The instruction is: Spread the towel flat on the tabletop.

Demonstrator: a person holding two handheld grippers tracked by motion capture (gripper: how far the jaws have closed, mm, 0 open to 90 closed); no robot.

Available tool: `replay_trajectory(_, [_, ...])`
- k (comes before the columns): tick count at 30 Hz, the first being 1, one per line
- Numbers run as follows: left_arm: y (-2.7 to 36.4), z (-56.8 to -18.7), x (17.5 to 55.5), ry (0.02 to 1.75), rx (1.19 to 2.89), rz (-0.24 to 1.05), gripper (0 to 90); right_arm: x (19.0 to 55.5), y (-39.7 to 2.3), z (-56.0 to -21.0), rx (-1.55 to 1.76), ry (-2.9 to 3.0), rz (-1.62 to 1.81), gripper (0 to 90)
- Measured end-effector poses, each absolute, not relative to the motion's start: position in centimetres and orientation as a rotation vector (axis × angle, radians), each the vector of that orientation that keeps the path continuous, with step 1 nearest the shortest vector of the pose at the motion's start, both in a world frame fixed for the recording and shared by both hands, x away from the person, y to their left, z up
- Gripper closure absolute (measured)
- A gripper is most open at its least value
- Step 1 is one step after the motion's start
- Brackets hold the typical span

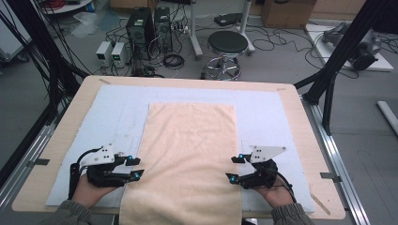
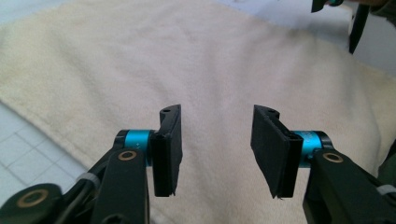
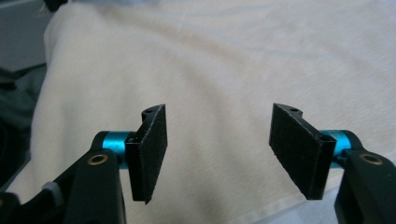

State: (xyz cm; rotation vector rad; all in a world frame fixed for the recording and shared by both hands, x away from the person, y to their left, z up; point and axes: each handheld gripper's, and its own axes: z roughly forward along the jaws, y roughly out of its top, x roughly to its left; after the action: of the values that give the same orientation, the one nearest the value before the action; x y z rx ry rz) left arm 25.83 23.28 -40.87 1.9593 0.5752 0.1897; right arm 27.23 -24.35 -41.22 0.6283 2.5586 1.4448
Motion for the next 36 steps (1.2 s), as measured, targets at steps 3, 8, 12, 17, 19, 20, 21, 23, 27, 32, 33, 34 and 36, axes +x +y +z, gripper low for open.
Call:
replay_trajectory(3, [23.0,-40.7,26.1,0.585,1.940,0.196,46.3,27.8,-24.6,-41.0,0.662,2.513,1.472,33.3])
replay_trajectory(8, [22.9,-40.5,26.3,0.595,1.921,0.217,41.4,28.4,-25.1,-41.0,0.722,2.446,1.552,30.8])
replay_trajectory(12, [23.1,-40.4,26.4,0.616,1.916,0.228,38.2,28.7,-25.3,-40.9,0.749,2.423,1.592,28.9])
replay_trajectory(17, [23.1,-40.4,26.5,0.635,1.923,0.245,32.9,28.9,-24.9,-40.7,0.769,2.432,1.550,22.0])
replay_trajectory(19, [23.1,-40.4,26.6,0.639,1.924,0.248,31.6,29.0,-24.7,-40.6,0.776,2.432,1.543,21.1])
replay_trajectory(20, [23.2,-40.4,26.7,0.637,1.928,0.250,31.1,29.2,-24.6,-40.5,0.767,2.428,1.537,20.3])
replay_trajectory(21, [23.1,-40.4,26.7,0.642,1.922,0.248,30.9,29.2,-24.5,-40.5,0.772,2.426,1.530,18.6])
replay_trajectory(23, [23.1,-40.4,26.8,0.645,1.919,0.249,30.7,29.3,-24.4,-40.4,0.772,2.415,1.522,17.5])
replay_trajectory(27, [22.8,-40.3,27.0,0.643,1.921,0.249,30.7,29.2,-23.9,-40.3,0.758,2.431,1.511,16.7])
replay_trajectory(32, [22.7,-40.1,27.3,0.640,1.928,0.251,30.7,29.2,-23.9,-40.2,0.759,2.448,1.493,16.6])
replay_trajectory(33, [22.6,-40.1,27.3,0.639,1.927,0.250,30.7,29.2,-24.0,-40.2,0.754,2.448,1.489,16.6])
replay_trajectory(34, [22.5,-40.1,27.4,0.642,1.926,0.249,30.8,29.3,-24.0,-40.1,0.755,2.446,1.489,16.6])
replay_trajectory(36, [22.4,-40.1,27.5,0.643,1.932,0.250,30.9,29.4,-24.1,-40.1,0.760,2.452,1.478,16.6])
